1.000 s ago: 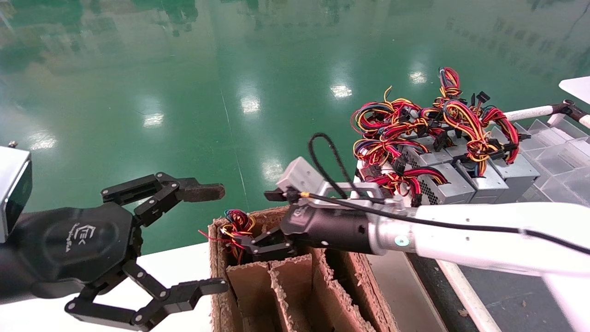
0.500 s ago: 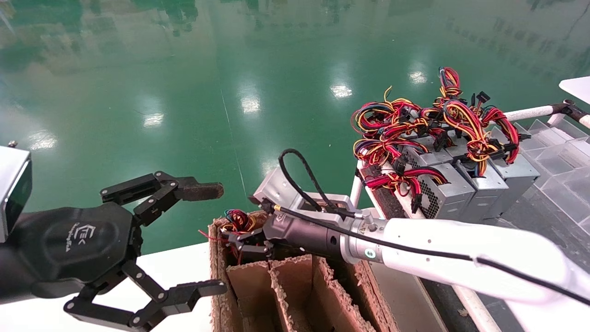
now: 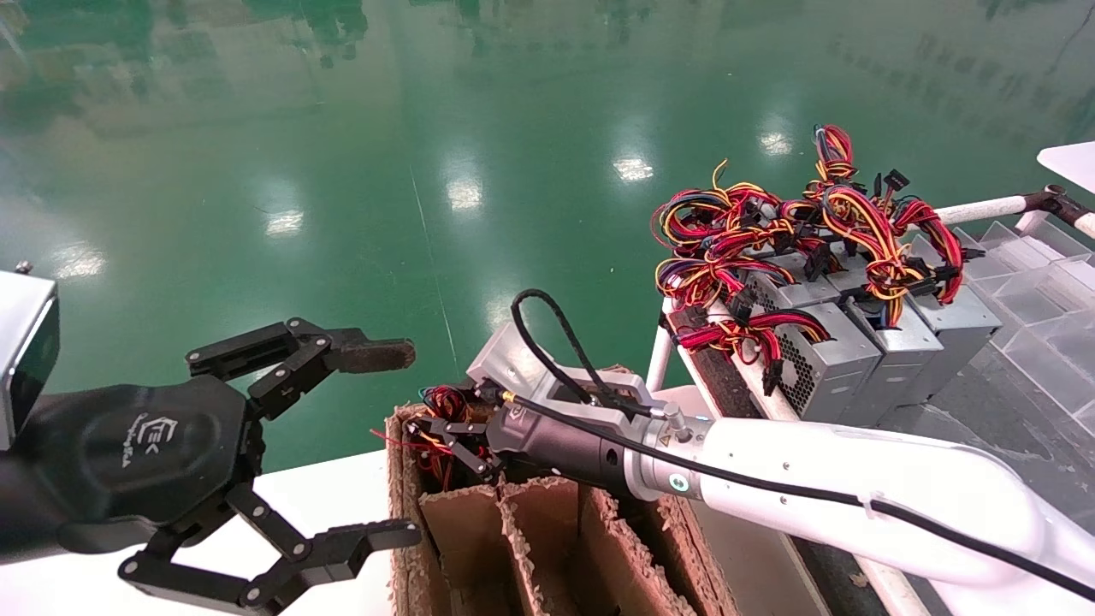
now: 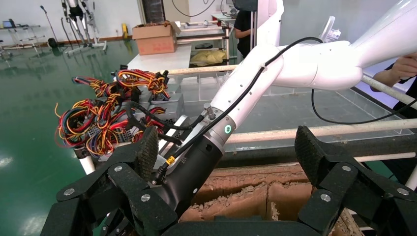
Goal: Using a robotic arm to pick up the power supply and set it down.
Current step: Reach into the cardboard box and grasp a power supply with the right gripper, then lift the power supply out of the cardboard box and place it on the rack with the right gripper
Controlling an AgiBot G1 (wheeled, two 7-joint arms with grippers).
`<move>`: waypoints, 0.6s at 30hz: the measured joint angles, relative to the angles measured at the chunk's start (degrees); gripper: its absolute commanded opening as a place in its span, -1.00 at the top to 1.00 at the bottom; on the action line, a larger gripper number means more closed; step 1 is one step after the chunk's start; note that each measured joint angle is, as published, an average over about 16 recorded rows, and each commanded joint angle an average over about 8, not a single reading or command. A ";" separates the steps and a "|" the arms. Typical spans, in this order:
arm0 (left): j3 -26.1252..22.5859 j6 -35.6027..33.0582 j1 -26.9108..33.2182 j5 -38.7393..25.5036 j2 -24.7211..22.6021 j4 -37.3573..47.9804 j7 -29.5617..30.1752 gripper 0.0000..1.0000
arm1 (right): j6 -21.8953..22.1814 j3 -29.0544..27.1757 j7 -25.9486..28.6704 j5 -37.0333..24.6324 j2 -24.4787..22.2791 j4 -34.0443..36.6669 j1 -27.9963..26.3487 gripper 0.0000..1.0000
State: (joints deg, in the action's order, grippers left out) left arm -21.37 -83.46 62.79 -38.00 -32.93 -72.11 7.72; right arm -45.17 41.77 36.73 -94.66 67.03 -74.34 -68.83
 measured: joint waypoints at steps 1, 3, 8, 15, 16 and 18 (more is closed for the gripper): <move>0.00 0.00 0.00 0.00 0.00 0.00 0.00 -1.00 | -0.04 -0.03 0.01 0.10 -0.04 0.01 0.02 1.00; 0.00 0.00 0.00 0.00 0.00 0.00 0.00 -1.00 | -0.12 -0.15 0.00 0.41 -0.17 0.00 0.07 1.00; 0.00 0.00 0.00 0.00 0.00 0.00 0.00 -1.00 | -0.49 -0.88 -0.29 2.04 -0.97 -0.33 0.36 1.00; -0.01 0.00 0.00 0.00 0.00 0.00 0.00 -1.00 | -2.01 -3.60 -1.79 7.69 -3.65 -1.36 1.11 1.00; -0.01 0.00 0.00 0.00 0.00 0.00 0.00 -1.00 | -2.36 -4.18 -2.14 8.83 -4.17 -1.50 1.24 1.00; -0.01 0.00 0.00 0.00 0.00 0.00 0.00 -1.00 | -3.18 -5.49 -2.92 11.40 -5.33 -1.77 1.51 1.00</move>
State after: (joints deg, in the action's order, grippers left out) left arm -21.38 -83.45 62.80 -37.99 -32.93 -72.11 7.71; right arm -48.35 36.28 33.81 -83.26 61.70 -76.11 -67.32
